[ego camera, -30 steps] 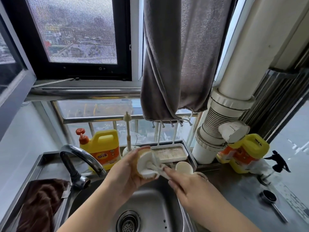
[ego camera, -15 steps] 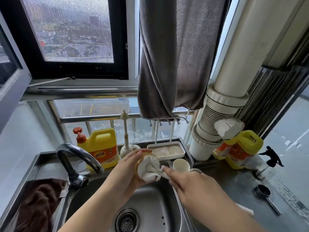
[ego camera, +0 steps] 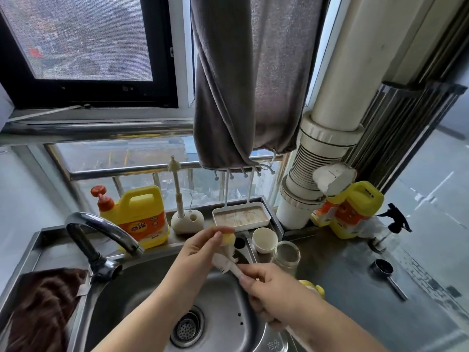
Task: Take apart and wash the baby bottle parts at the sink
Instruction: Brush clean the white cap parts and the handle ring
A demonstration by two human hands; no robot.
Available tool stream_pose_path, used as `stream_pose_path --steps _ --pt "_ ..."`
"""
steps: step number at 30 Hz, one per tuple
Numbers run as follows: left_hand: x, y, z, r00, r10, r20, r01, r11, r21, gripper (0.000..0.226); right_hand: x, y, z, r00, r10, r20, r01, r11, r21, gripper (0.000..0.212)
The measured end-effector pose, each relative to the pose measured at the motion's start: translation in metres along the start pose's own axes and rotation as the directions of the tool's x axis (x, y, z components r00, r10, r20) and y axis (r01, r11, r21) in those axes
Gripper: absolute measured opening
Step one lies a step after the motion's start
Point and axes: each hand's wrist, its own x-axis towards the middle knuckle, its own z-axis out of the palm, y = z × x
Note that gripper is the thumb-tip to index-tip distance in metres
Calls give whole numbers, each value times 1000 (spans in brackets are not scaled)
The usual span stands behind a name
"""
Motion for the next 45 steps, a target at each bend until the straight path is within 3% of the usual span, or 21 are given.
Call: stream_pose_path --steps 4,7,8,10,11,13,14,16,18,22,25,27,29,32,34,36,38,39,41,43,45 --pt "-1 -6 1 999 2 39 -2 1000 16 22 -3 -1 2 971 145 190 -214 884 416 20" --pt "0 -9 -1 998 -16 57 15 1000 24 23 -5 -2 9 959 165 230 -261 827 498 17" --pt "1 -9 -2 999 -27 46 26 1000 15 23 -4 1 11 974 159 160 -211 892 401 20" --pt "4 -8 -5 996 -85 6 85 995 -55 23 -6 3 12 988 1 -154 -27 986 -167 31" --pt "6 -7 -7 993 -116 -7 115 987 -114 25 -8 5 11 948 -184 -258 37 873 -487 37" --pt "9 -3 -8 989 -144 -19 138 973 -186 26 -8 11 9 840 -470 -271 -38 447 -894 50" --pt "10 -1 -7 990 -142 -20 136 972 -192 26 -8 14 9 785 -571 -240 -52 326 -944 54" --pt "11 0 -4 992 -128 -7 124 971 -205 25 -11 14 11 776 -600 -194 -38 262 -964 54" --pt "10 0 -1 996 -91 11 91 974 -207 21 -9 6 11 792 -577 -202 -2 328 -945 55" --pt "8 -6 -2 1000 3 16 0 990 -144 28 3 5 7 878 -380 -293 106 750 -653 41" --pt "6 -10 -5 999 41 19 -40 995 -88 24 6 0 6 958 -231 -167 140 892 -430 34" --pt "7 -10 -7 994 103 34 -104 995 12 14 6 -3 2 995 -67 -73 57 990 -133 24" --pt "6 -8 -9 982 174 80 -183 974 134 18 3 -7 -3 993 96 61 -106 975 194 18" --pt "4 -2 -10 981 160 107 -173 977 125 20 0 -11 1 964 155 218 -229 897 377 20" --pt "4 1 -11 991 114 68 -120 989 88 27 1 -9 9 984 126 125 -158 944 291 24" --pt "7 3 -15 998 64 -13 -64 998 17 32 3 -5 12 980 -122 -154 91 976 -199 31" --pt "11 9 -17 997 52 -60 -55 997 -51 33 5 1 8 848 -467 -250 140 654 -744 36" --pt "13 11 -17 996 63 -63 -66 996 -52 35 6 3 6 794 -561 -235 64 461 -885 37" --pt "13 15 -13 993 109 -46 -109 994 -2 37 5 3 4 704 -664 -253 -18 340 -940 37" --pt "11 14 -9 988 155 -14 -154 986 71 35 8 1 4 769 -586 -256 69 475 -878 37" --pt "7 12 -7 987 163 -6 -162 984 68 22 9 4 8 869 -450 -206 259 769 -585 32"
